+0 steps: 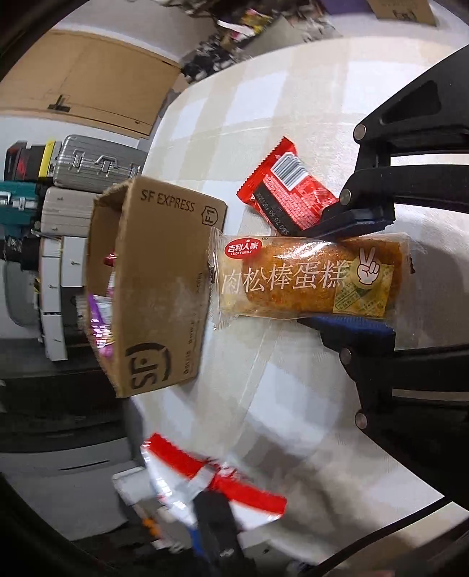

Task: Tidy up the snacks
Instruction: 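Lift and carry the white chip bag and bread roll over the box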

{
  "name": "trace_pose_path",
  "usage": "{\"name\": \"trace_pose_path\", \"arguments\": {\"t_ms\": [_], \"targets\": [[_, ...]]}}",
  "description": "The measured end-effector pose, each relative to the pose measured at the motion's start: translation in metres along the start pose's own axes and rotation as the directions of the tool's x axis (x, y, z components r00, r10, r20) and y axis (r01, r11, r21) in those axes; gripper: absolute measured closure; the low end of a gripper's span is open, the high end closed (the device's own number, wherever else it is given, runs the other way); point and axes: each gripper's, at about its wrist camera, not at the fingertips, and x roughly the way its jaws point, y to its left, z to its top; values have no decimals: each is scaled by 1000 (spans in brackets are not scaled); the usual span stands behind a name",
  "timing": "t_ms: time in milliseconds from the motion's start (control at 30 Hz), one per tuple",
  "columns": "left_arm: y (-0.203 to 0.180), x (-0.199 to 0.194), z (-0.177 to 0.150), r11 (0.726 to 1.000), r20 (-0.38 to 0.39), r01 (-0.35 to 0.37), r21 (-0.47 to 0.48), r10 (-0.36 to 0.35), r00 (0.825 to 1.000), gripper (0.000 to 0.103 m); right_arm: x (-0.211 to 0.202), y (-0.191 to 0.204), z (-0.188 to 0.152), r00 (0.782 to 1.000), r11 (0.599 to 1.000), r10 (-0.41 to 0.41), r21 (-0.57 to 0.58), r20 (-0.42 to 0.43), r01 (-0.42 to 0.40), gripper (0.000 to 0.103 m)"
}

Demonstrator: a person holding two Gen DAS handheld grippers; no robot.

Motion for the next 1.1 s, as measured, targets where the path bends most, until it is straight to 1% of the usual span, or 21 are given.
{"name": "trace_pose_path", "arguments": {"t_ms": [167, 333, 467, 600, 633, 733, 833, 900, 933, 1100], "targets": [[-4, -28, -4, 1000, 28, 6, 6, -7, 1000, 50, -39, 5, -4, 994, 994, 82, 59, 76, -87, 66], [-9, -61, -13, 1000, 59, 7, 4, -8, 998, 50, -80, 14, -11, 973, 977, 178, 96, 145, -192, 66], [-12, -86, -22, 1000, 84, 21, -11, -20, 996, 50, -112, 20, -19, 951, 961, 227, 111, 208, -253, 66], [-5, -123, -35, 996, 146, 47, -73, -36, 989, 50, -147, 25, -34, 920, 943, 270, 113, 284, -312, 66], [-4, -135, -39, 995, 168, 54, -84, -39, 985, 50, -156, 27, -39, 912, 940, 276, 114, 303, -323, 66], [-2, -162, -48, 993, 202, 68, -93, -48, 978, 50, -176, 29, -50, 894, 930, 291, 119, 342, -348, 66], [-1, -185, -59, 991, 216, 94, -99, -70, 974, 49, -190, 28, -60, 877, 916, 304, 140, 372, -376, 66], [0, -193, -64, 988, 223, 111, -110, -84, 971, 49, -197, 28, -67, 869, 911, 309, 143, 386, -387, 66], [0, -197, -66, 987, 224, 113, -112, -85, 971, 49, -200, 29, -70, 867, 909, 313, 143, 387, -392, 66], [-3, -214, -88, 986, 213, 124, -108, -99, 972, 49, -207, 31, -83, 873, 911, 320, 133, 367, -390, 66]]}}
